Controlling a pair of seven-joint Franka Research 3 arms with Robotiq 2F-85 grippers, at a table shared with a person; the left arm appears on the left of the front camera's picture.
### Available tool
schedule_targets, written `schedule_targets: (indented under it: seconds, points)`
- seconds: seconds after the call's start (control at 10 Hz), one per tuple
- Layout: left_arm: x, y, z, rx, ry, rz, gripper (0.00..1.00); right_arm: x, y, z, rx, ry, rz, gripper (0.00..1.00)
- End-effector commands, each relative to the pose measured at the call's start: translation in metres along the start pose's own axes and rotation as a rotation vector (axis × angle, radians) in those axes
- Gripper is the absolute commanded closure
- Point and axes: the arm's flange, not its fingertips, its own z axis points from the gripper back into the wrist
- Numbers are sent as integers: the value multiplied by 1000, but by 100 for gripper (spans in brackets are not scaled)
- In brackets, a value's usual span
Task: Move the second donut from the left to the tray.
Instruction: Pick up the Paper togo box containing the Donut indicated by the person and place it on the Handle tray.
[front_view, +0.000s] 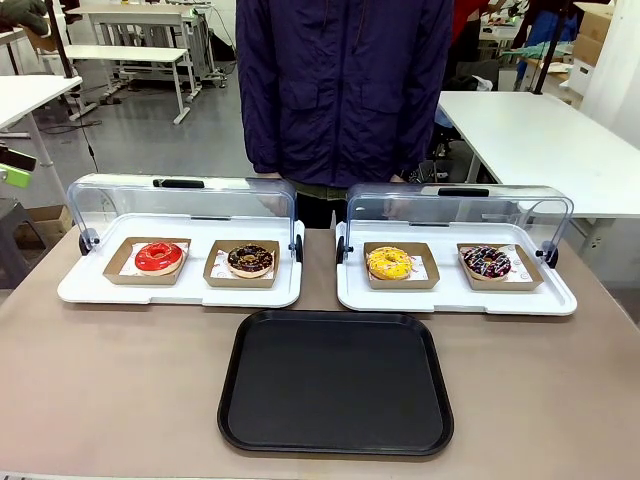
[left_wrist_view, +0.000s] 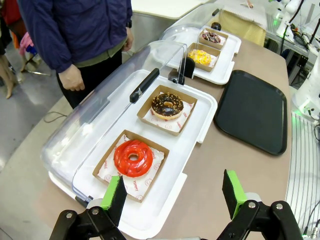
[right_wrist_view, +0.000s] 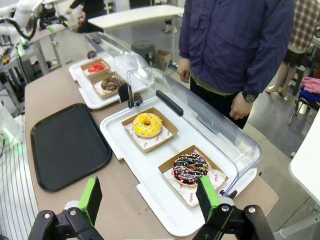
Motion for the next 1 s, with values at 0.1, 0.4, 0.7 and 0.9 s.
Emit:
schedule_targets:
  seconds: [0.1,0.4,0.7,0.9]
  points:
    - [1,0,0,-5,-21,-8,0,3,-4,-1,-1,-25,26,0]
    - [1,0,0,-5,-21,-8,0,3,-4,-1,-1,-25,26,0]
    - [1,0,0,-5,-21,-8,0,3,-4,-1,-1,-25,26,0]
    - [1,0,0,-5,-21,-8,0,3,-4,-1,-1,-25,26,0]
